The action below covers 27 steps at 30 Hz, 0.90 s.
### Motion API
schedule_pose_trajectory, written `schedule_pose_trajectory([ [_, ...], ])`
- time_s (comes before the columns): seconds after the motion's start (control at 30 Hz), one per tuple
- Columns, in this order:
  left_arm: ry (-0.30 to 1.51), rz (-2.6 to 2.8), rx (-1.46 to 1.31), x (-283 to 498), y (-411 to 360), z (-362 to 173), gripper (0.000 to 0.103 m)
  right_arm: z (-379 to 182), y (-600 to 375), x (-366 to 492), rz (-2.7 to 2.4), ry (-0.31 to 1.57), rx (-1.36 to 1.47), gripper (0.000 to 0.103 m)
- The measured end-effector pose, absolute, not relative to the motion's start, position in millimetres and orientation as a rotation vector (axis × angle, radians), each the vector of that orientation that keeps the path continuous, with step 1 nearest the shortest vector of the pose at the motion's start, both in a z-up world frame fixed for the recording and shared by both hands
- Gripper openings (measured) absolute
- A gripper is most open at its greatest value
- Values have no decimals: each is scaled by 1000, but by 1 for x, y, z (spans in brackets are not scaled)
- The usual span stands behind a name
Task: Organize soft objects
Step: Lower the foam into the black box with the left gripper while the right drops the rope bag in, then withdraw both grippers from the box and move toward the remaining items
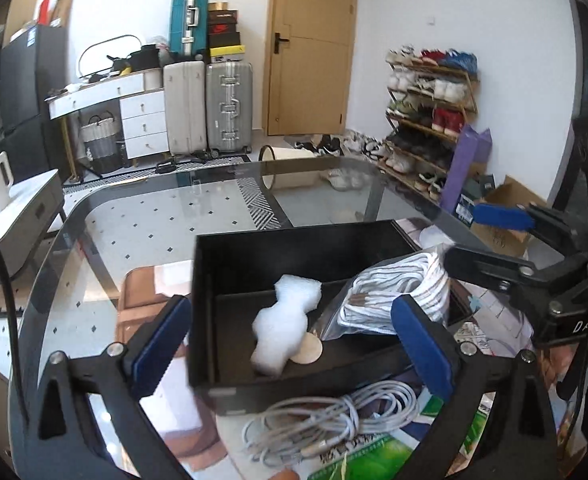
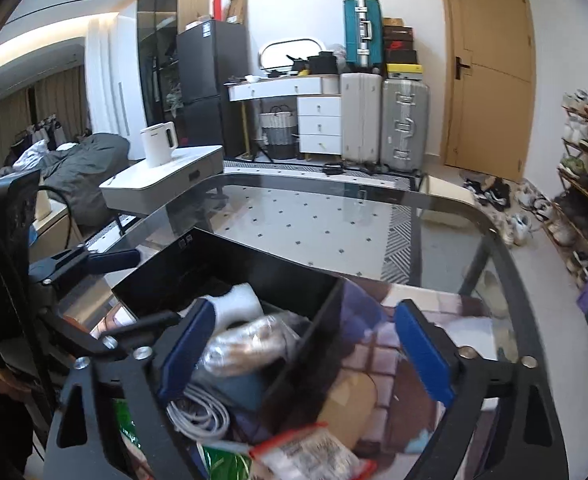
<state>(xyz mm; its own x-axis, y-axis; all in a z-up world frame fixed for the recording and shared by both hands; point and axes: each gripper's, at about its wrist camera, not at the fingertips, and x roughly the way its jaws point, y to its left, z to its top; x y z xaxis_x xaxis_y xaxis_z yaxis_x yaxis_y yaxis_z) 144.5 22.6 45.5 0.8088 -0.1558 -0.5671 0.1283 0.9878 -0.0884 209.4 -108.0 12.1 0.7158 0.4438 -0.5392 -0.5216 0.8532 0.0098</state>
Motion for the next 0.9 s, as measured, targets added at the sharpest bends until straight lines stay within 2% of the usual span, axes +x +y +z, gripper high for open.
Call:
schedule_pose_trajectory([
  [0.27, 572, -91, -93, 108, 46, 54, 103, 15, -136, 177, 517, 560, -114, 102],
  [0.9, 531, -55, -108, 51, 46, 47, 103, 16, -156, 116, 573, 573, -91, 102],
])
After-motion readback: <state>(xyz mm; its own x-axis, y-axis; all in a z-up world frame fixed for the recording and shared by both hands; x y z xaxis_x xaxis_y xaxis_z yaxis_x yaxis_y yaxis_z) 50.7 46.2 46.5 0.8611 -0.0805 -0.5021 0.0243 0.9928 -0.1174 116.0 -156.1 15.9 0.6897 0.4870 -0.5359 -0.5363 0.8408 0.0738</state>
